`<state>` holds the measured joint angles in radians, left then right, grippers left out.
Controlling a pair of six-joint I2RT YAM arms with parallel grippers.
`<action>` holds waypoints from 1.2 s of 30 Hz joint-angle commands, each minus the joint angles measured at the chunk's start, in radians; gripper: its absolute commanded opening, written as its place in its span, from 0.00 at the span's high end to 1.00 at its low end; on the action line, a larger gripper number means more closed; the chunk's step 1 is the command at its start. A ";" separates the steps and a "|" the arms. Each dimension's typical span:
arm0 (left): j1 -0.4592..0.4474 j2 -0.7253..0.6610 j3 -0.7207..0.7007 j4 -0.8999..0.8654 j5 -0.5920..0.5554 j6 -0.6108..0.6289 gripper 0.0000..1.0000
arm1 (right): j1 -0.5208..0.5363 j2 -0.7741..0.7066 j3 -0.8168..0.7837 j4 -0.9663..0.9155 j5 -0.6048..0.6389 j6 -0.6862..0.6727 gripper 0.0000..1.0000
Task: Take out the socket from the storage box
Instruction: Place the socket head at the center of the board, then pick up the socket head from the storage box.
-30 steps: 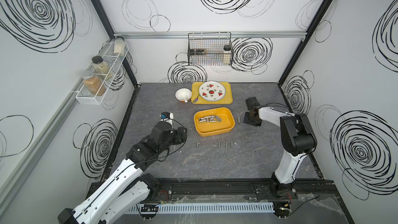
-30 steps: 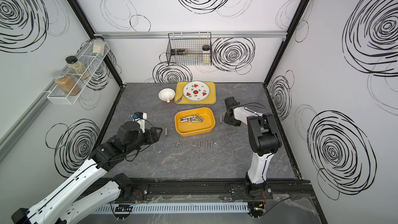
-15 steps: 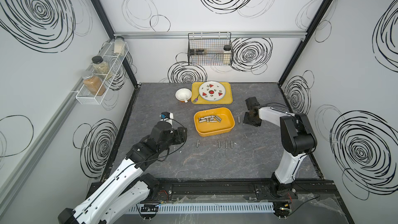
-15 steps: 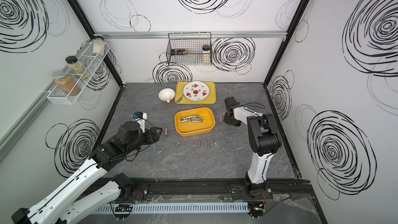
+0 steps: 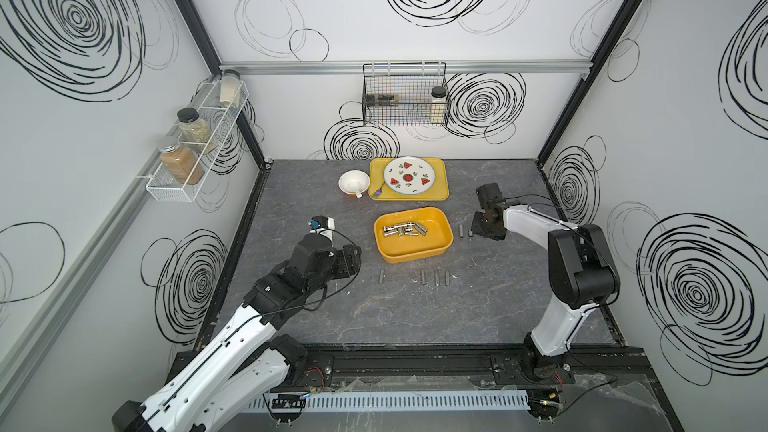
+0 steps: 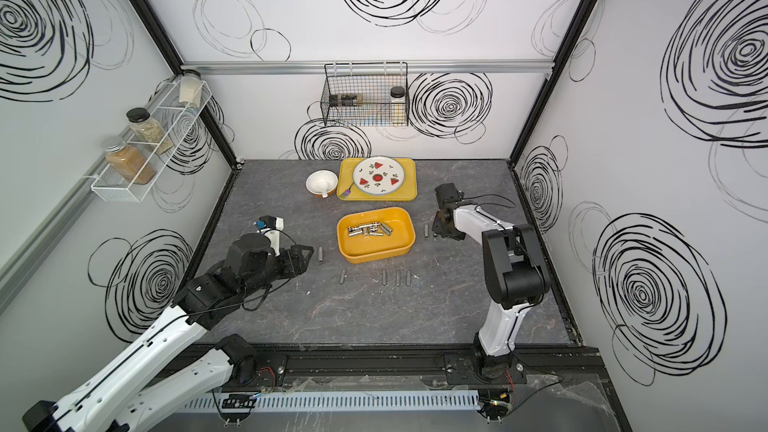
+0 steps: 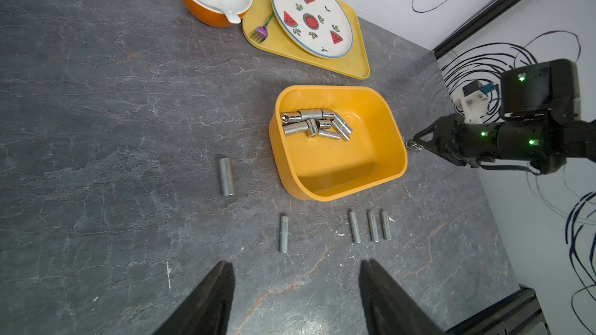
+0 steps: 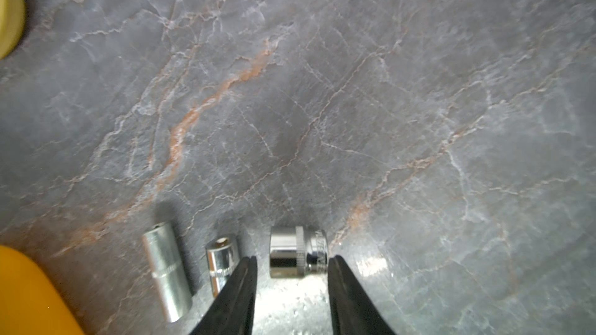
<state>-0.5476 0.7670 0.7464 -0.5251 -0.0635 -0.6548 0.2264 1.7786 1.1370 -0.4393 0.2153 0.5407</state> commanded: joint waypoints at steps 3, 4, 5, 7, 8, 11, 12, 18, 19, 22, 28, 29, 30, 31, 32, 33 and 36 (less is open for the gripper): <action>0.006 0.000 -0.005 0.031 -0.004 0.007 0.31 | -0.002 -0.118 0.025 -0.042 0.007 -0.017 0.58; 0.006 0.000 -0.004 0.031 -0.005 0.007 0.31 | -0.002 -0.136 0.026 -0.049 0.013 -0.021 0.58; 0.006 0.000 -0.004 0.030 -0.006 0.007 0.31 | -0.003 -0.160 0.031 -0.057 0.021 -0.028 0.58; 0.007 0.000 -0.003 0.030 -0.011 0.005 0.31 | -0.002 -0.210 0.039 -0.060 0.035 -0.040 0.58; 0.007 0.000 -0.004 0.030 -0.013 0.006 0.31 | -0.002 -0.242 0.038 -0.051 0.043 -0.049 0.57; 0.007 0.000 -0.004 0.027 -0.023 0.001 0.31 | -0.002 -0.345 0.007 0.010 0.071 -0.050 0.53; 0.007 -0.001 -0.004 0.026 -0.028 -0.002 0.31 | -0.003 -0.386 -0.016 0.039 0.089 -0.050 0.49; 0.015 -0.031 -0.014 0.039 -0.050 -0.006 0.30 | -0.002 -0.610 -0.238 0.255 0.234 0.057 0.00; 0.018 -0.034 -0.017 0.047 -0.041 -0.002 0.30 | -0.004 -0.634 -0.271 0.283 0.255 0.077 0.00; 0.023 -0.011 -0.009 0.084 0.018 0.033 0.30 | -0.004 -0.675 -0.335 0.336 0.215 0.083 0.00; -0.064 0.264 0.147 0.064 -0.035 0.038 0.33 | -0.004 -0.614 -0.367 0.329 -0.033 0.058 0.10; -0.109 0.326 0.185 0.062 -0.066 0.047 0.33 | -0.004 -0.604 -0.375 0.333 -0.081 0.045 0.12; -0.144 0.376 0.218 0.062 -0.096 0.061 0.33 | -0.003 -0.601 -0.384 0.338 -0.119 0.039 0.14; -0.170 0.434 0.257 0.061 -0.127 0.070 0.33 | -0.002 -0.600 -0.395 0.343 -0.149 0.046 0.16; -0.190 0.491 0.291 0.068 -0.139 0.078 0.33 | -0.002 -0.607 -0.410 0.353 -0.181 0.055 0.18; -0.192 0.536 0.315 0.079 -0.130 0.085 0.33 | -0.002 -0.615 -0.426 0.371 -0.215 0.055 0.21; -0.179 0.681 0.384 0.094 -0.123 0.105 0.35 | 0.016 -0.665 -0.461 0.384 -0.255 0.061 0.30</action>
<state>-0.7414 1.3727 1.0809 -0.4648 -0.1440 -0.5892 0.2287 1.1610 0.6971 -0.0994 0.0566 0.5976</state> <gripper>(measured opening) 0.653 0.712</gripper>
